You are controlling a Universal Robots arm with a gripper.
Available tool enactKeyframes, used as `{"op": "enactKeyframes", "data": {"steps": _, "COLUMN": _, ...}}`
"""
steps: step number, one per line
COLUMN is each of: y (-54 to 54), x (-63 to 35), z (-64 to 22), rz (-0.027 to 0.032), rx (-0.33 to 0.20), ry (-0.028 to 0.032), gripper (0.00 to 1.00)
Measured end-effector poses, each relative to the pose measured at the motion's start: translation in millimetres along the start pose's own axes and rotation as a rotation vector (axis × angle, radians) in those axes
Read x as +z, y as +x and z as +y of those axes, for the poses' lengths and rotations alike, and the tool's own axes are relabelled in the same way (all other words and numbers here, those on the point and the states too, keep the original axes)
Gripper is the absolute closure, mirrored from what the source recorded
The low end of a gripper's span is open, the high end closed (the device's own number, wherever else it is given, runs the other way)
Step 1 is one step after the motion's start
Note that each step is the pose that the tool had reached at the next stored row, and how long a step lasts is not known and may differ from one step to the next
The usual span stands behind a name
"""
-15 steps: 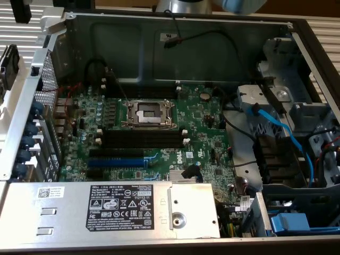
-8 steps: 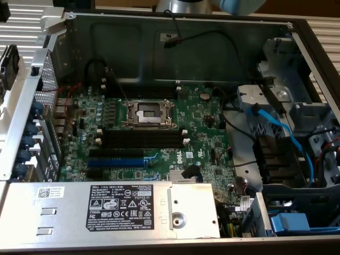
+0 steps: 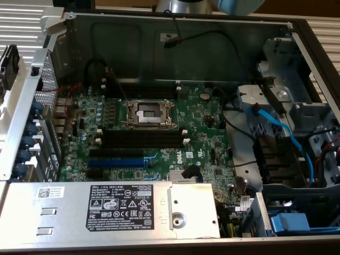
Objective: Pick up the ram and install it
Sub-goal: 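Reach for the ram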
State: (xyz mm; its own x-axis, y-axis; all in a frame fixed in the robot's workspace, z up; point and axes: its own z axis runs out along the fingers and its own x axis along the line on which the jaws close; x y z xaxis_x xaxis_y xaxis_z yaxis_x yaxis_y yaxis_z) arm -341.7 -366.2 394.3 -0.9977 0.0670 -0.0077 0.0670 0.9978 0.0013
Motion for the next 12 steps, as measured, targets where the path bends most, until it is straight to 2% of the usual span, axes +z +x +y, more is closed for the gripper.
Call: {"op": "enactKeyframes", "data": {"steps": 12, "y": 54.6, "x": 0.0, "z": -3.7, "rz": 0.0007, "rx": 0.0, "ry": -0.0146, "gripper": 0.9}}
